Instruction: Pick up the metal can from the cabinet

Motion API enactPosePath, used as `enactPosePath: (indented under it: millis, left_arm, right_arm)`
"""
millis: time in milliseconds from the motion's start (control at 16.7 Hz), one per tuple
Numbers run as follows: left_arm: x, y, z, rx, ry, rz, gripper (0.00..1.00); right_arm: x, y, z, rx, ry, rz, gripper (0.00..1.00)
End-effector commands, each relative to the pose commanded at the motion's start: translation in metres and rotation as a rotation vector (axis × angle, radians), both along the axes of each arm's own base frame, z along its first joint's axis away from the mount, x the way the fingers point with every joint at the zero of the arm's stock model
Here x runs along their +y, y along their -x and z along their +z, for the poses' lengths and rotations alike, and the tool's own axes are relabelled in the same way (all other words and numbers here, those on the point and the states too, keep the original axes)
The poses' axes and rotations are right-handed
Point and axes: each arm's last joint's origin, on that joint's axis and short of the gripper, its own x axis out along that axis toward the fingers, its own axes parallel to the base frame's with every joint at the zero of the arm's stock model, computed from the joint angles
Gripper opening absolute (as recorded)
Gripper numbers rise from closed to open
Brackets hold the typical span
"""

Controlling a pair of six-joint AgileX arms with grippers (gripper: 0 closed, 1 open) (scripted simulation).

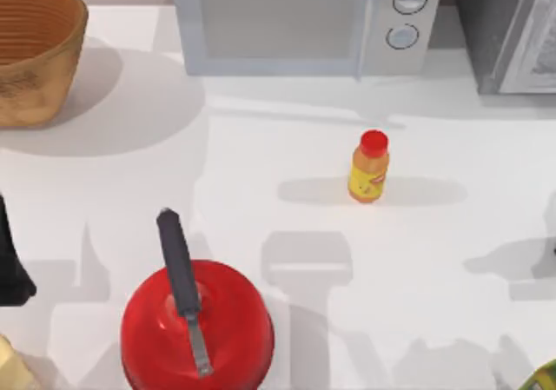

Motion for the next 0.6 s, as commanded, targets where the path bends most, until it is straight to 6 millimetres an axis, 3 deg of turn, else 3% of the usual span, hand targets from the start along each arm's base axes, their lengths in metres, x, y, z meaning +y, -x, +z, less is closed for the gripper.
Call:
enactPosePath:
  millis: [180,600]
  left_arm:
    - [0.0,0.0,0.0,0.0,0.0,0.0,1.0]
    - [0.0,0.0,0.0,0.0,0.0,0.0,1.0]
  right_arm:
    - [-0.0014,-0.0002,-0.0103,-0.013,0.0,0.001,0.0]
    - [-0.0025,-0.0019,-0.0089,-0.004,0.0,0.01,0.0]
